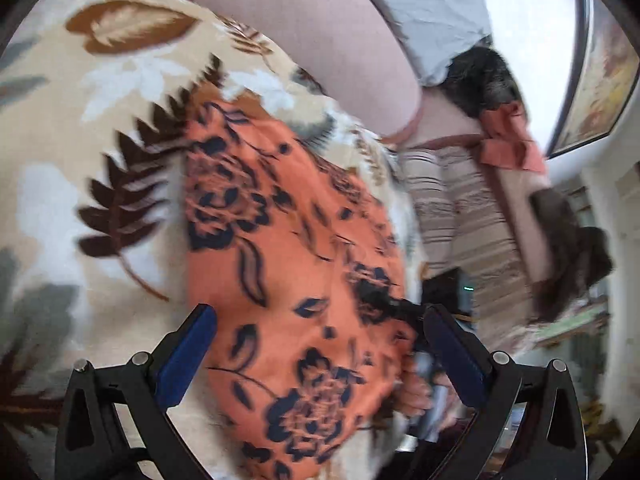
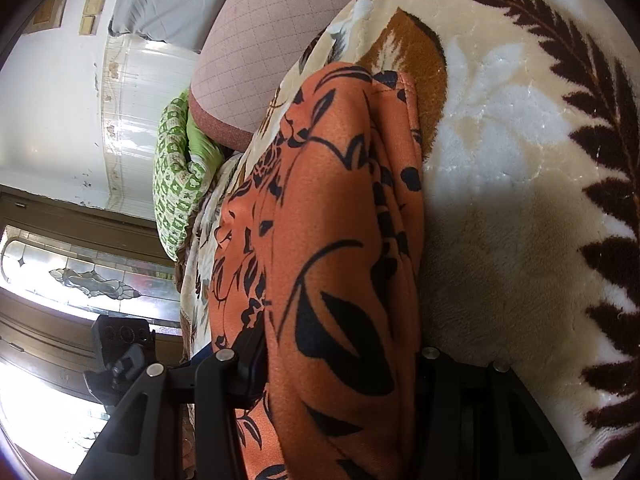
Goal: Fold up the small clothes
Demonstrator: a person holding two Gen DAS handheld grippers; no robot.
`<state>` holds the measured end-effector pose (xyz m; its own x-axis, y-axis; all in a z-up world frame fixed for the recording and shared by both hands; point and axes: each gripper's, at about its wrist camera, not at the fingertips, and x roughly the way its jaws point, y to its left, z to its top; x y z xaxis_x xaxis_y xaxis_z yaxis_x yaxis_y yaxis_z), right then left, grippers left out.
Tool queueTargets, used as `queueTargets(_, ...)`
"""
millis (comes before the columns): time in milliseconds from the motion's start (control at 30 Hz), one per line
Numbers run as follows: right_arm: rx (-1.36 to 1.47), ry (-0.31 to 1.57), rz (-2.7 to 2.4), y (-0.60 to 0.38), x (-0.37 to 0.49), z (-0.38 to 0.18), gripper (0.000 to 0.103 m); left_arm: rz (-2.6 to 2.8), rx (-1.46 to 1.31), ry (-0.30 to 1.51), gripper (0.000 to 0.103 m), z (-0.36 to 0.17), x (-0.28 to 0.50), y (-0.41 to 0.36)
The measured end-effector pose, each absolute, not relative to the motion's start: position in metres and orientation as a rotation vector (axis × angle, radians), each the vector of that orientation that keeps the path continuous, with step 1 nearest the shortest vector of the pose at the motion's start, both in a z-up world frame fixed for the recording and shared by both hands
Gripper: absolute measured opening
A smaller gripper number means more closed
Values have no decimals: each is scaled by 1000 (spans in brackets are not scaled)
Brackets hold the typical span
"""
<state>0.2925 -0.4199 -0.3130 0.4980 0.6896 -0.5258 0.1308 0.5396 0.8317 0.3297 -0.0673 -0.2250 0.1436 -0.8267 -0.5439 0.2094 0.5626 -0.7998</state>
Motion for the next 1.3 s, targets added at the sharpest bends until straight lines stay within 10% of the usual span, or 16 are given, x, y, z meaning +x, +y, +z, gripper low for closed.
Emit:
queueTargets(633, 971, 1015, 425, -423, 290, -315, 50, -790, -539, 1317, 86, -254, 317, -82)
queueTargets(833, 964, 1012, 427, -422, 288, -314, 50, -737, -572, 1231, 51, -266, 315, -84)
queueTargets(1300, 826, 1009, 352, -401, 283, -284, 43, -654, -401, 1129, 41, -229, 297, -89)
